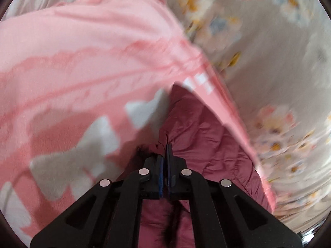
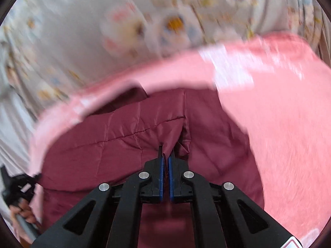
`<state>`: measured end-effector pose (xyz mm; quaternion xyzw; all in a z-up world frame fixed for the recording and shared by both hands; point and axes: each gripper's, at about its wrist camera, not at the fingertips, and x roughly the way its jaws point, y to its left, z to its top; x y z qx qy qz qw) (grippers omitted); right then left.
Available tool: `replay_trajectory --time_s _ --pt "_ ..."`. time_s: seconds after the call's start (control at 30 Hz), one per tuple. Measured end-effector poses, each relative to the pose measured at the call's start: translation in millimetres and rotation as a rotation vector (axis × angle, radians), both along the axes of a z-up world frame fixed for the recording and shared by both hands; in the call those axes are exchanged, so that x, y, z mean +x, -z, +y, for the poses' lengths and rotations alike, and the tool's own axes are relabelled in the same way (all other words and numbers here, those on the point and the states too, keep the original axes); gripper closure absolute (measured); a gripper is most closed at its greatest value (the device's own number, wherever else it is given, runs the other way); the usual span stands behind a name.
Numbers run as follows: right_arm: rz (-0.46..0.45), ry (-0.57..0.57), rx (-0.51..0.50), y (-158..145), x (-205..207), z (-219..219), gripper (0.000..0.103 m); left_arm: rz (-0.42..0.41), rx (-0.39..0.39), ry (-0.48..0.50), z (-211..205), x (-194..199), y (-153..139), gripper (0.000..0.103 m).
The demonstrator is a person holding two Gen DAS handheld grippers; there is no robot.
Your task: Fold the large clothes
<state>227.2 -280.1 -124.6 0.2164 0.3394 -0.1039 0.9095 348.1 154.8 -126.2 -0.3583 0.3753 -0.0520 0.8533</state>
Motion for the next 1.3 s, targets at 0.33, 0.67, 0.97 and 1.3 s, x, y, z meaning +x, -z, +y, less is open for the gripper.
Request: replay_trajectory --time_s 0.33,0.67,0.97,1.3 --pt "0.094 0.000 -0.087 19 10 11 0.100 0.025 0.085 0.009 -6 -5 28 0.102" --pt "0.095 -0.009 -0.045 20 -7 10 0.100 0.028 0.147 0.020 -7 -13 25 0.102" --pt "-0.045 0.054 -0.003 -31 -68 20 0.079 -0.057 0.284 0.057 -7 -66 -26 0.089" --pt "-0.010 -0.325 -0.050 -33 8 136 0.096 -0.055 0.333 0.264 -109 -38 -45 0.089"
